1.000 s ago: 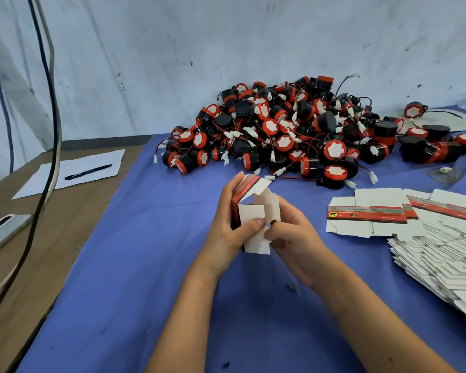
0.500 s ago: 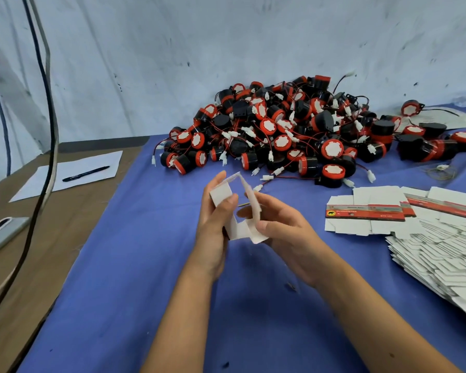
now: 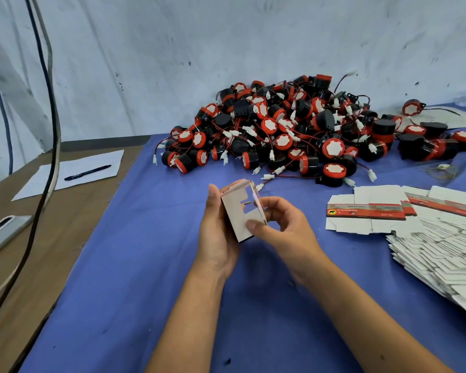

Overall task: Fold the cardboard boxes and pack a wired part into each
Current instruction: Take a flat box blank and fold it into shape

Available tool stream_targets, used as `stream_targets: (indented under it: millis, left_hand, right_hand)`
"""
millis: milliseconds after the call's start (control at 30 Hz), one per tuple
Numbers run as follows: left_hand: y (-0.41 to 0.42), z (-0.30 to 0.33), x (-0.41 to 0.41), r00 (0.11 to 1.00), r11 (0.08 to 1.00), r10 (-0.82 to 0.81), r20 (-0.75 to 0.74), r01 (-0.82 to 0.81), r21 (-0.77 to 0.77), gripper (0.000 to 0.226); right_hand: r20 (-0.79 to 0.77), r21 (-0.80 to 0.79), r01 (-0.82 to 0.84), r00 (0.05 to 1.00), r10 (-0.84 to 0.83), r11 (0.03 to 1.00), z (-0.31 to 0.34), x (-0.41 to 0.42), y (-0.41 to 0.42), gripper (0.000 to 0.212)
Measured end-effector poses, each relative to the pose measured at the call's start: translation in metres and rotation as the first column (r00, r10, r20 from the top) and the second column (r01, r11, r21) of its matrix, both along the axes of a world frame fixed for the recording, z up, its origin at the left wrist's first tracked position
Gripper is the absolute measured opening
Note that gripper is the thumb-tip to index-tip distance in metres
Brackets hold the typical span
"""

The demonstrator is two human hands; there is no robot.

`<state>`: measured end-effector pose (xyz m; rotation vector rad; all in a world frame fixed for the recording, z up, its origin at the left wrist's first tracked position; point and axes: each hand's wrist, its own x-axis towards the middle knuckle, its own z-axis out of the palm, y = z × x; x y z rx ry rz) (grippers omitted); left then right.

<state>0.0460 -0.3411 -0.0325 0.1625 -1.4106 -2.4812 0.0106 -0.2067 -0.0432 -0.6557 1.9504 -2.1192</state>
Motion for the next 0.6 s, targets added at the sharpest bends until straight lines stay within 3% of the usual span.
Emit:
stream_targets:
  millis: [33,200,367,467,600]
  left_hand:
    - [0.001,0.001,0.000,1.000,1.000,-0.003,0.028,0.003,0.022,0.078]
    - [0.004,0.000,0.001,1.000,0.999,0.002,-0.002,-0.002,-0.036,0.050]
    - [0.012,0.000,0.000,0.983,0.966,0.179,0.029,-0.170,-0.195,0.041]
    - [0.010,0.000,0.001,0.987,0.970,0.158,0.007,-0.154,-0.187,0.035]
    - [0.007,0.001,0.003,0.996,0.967,0.074,-0.039,-0.082,-0.242,0.044]
  right_hand:
    - [-0.016,0.020,-0.016,1.000,0.016,1.000,-0.001,0.002,-0.001,0.038]
    - [-0.055,0.054,-0.051,0.997,0.054,0.997,-0.008,0.005,-0.007,0.040]
    - [-0.022,-0.016,-0.109,0.994,0.108,0.994,-0.007,0.006,-0.008,0.046]
    - [-0.038,-0.004,-0.105,0.994,0.105,0.994,-0.007,0.007,-0.010,0.046]
    - [-0.064,0.020,-0.067,0.996,0.068,0.998,-0.008,0.008,-0.013,0.045]
